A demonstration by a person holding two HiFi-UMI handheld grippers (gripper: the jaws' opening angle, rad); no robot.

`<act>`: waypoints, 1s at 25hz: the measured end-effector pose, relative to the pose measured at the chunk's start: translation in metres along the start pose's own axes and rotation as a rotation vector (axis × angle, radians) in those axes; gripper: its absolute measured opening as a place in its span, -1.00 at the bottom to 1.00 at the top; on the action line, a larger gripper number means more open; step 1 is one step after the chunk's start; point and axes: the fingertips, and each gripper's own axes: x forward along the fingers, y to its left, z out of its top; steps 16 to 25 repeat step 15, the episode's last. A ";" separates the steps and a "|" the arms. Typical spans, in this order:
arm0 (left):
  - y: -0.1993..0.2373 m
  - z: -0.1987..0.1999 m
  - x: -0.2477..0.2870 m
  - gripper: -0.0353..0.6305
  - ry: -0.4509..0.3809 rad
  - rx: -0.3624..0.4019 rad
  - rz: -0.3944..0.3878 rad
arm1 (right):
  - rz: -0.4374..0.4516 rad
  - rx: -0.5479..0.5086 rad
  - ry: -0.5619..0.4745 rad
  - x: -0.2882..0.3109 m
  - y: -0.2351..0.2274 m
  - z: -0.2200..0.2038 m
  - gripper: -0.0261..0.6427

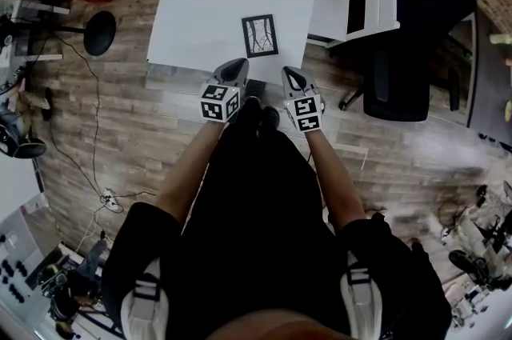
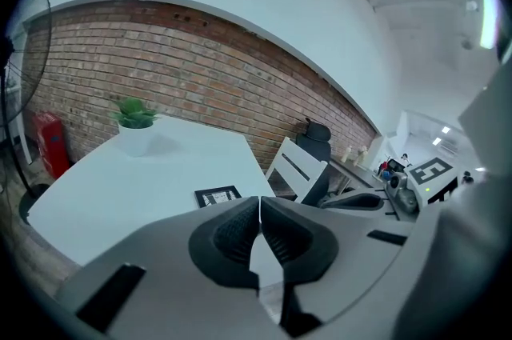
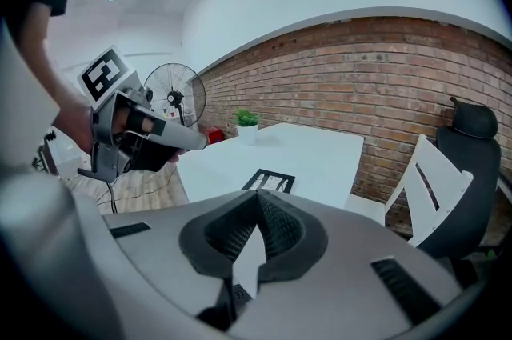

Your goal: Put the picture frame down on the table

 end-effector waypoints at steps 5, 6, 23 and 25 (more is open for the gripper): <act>-0.012 -0.005 -0.020 -0.82 -0.011 0.009 0.011 | 0.015 0.000 -0.020 -0.019 0.011 -0.004 -0.93; -0.013 -0.005 -0.024 -0.82 -0.015 -0.003 0.011 | 0.017 -0.001 -0.023 -0.022 0.012 -0.004 -0.93; -0.027 -0.010 -0.057 -0.82 -0.048 -0.022 0.038 | 0.012 -0.011 -0.041 -0.044 0.013 -0.014 -0.93; -0.027 -0.010 -0.057 -0.82 -0.048 -0.022 0.038 | 0.012 -0.011 -0.041 -0.044 0.013 -0.014 -0.93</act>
